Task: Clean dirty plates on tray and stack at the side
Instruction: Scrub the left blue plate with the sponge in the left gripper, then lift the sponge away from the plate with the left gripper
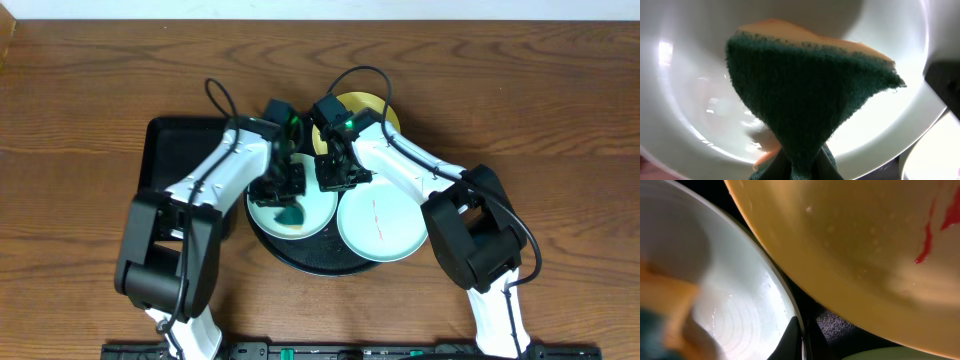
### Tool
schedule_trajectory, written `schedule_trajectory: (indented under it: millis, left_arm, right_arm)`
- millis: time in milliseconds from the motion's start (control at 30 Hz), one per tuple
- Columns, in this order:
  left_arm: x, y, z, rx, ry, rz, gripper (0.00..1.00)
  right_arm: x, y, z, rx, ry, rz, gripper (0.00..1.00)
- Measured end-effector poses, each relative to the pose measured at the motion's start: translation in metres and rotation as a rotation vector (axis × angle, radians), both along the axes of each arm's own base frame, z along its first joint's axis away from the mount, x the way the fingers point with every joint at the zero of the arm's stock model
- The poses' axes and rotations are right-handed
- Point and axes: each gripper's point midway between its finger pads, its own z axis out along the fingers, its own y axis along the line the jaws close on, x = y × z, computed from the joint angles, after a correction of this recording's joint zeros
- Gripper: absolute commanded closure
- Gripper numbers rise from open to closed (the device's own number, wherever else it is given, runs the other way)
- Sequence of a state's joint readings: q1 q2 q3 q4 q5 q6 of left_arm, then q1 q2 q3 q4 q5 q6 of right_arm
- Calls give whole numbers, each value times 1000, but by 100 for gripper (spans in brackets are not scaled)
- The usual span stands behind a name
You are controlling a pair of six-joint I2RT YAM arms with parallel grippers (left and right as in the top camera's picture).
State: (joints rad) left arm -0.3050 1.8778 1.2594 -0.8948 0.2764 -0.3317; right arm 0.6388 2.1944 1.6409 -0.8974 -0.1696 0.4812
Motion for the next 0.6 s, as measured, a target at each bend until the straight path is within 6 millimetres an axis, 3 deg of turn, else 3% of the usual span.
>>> schedule_trajectory:
  millis: [100,200,300,433,600]
  left_arm:
    - [21,15,15,-17,-31,62,93]
    - [53,34,43,-37,-111,121,92]
    - [71,53,70,-46,-182,166,93]
    - [77,83,104,-26,-274,216,93]
    - [72,125,126,46,-324,300,93]
  right_arm:
    - [-1,0,0,1,6,0,99]
    - [-2,0,0,1,9,1,99]
    - [-2,0,0,1,10,1,98]
    - [-2,0,-2,6,10,-7,93]
    - [-3,2,-5,21,14,-9,99]
